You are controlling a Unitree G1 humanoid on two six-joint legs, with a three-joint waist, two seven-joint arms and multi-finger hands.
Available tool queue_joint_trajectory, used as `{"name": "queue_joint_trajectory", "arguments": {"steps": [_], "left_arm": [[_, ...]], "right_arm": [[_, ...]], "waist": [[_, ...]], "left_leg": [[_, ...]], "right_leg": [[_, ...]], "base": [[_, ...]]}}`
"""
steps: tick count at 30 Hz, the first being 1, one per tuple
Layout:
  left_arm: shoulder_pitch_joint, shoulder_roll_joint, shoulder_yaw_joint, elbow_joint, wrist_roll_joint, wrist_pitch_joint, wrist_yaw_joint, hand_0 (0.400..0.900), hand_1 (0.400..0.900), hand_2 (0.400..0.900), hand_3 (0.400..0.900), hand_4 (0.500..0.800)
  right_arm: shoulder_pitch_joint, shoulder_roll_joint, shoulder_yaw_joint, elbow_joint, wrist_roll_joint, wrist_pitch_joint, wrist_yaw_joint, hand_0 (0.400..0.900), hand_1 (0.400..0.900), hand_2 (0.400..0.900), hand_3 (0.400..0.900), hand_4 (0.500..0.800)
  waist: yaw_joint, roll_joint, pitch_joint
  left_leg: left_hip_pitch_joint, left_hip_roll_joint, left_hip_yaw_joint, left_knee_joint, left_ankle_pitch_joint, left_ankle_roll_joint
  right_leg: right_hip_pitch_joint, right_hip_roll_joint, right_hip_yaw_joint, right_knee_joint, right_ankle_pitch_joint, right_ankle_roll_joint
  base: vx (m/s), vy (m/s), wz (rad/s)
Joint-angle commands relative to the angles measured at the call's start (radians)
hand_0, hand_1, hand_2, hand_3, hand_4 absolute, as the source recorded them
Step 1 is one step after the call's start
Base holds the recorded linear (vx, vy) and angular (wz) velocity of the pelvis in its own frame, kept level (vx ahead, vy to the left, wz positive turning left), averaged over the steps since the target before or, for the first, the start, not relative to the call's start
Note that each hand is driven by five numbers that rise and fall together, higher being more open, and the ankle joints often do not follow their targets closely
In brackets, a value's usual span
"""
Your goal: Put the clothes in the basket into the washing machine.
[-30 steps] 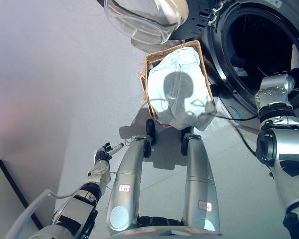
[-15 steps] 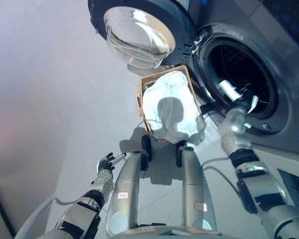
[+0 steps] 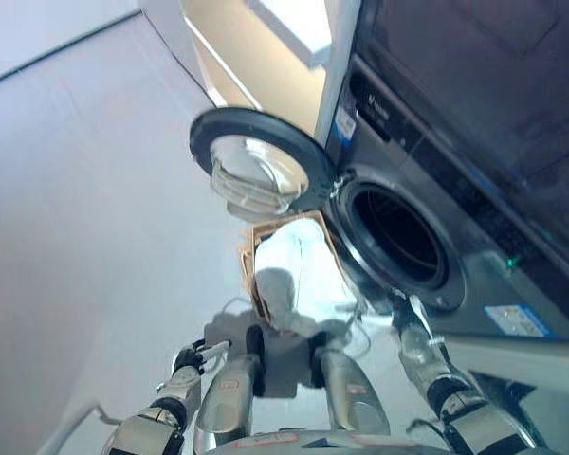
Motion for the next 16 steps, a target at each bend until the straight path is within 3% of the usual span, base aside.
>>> {"name": "queue_joint_trajectory", "arguments": {"steps": [1, 3, 9, 16], "left_arm": [[0.041, 0.038, 0.026, 0.007, 0.066, 0.002, -0.005, 0.900, 0.900, 0.900, 0.900, 0.800], [0.072, 0.044, 0.049, 0.039, 0.092, 0.011, -0.018, 0.900, 0.900, 0.900, 0.900, 0.800], [0.105, 0.036, 0.064, 0.075, 0.126, 0.023, -0.050, 0.900, 0.900, 0.900, 0.900, 0.800], [0.130, 0.023, 0.056, 0.087, 0.151, 0.033, -0.070, 0.900, 0.900, 0.900, 0.900, 0.800]], "right_arm": [[0.060, -0.024, -0.046, 0.050, 0.010, 0.027, 0.023, 0.900, 0.900, 0.900, 0.900, 0.800], [0.107, 0.001, -0.109, 0.113, 0.057, 0.039, 0.047, 0.900, 0.900, 0.900, 0.900, 0.800], [0.150, 0.024, -0.206, 0.211, 0.153, 0.063, 0.093, 0.900, 0.900, 0.900, 0.900, 0.800], [0.161, 0.024, -0.227, 0.229, 0.170, 0.071, 0.107, 0.900, 0.900, 0.900, 0.900, 0.800]], "waist": [[0.002, 0.030, -0.071], [-0.002, 0.031, -0.124], [-0.014, 0.032, -0.173], [-0.018, 0.034, -0.210]], "left_leg": [[0.007, -0.040, -0.007, -0.088, 0.004, -0.043], [0.096, -0.033, 0.006, -0.168, 0.017, -0.048], [0.163, -0.023, 0.013, -0.176, -0.002, -0.053], [0.198, -0.020, 0.017, -0.176, -0.016, -0.051]], "right_leg": [[0.033, 0.032, 0.004, -0.061, 0.004, 0.062], [0.113, 0.037, 0.012, -0.134, 0.019, 0.063], [0.194, 0.042, 0.007, -0.157, 0.008, 0.060], [0.241, 0.043, -0.004, -0.179, -0.003, 0.056]], "base": [[0.16, -0.029, -0.11], [0.15, -0.033, -0.13], [0.07, -0.039, -0.01], [0.03, -0.034, 0.02]]}}
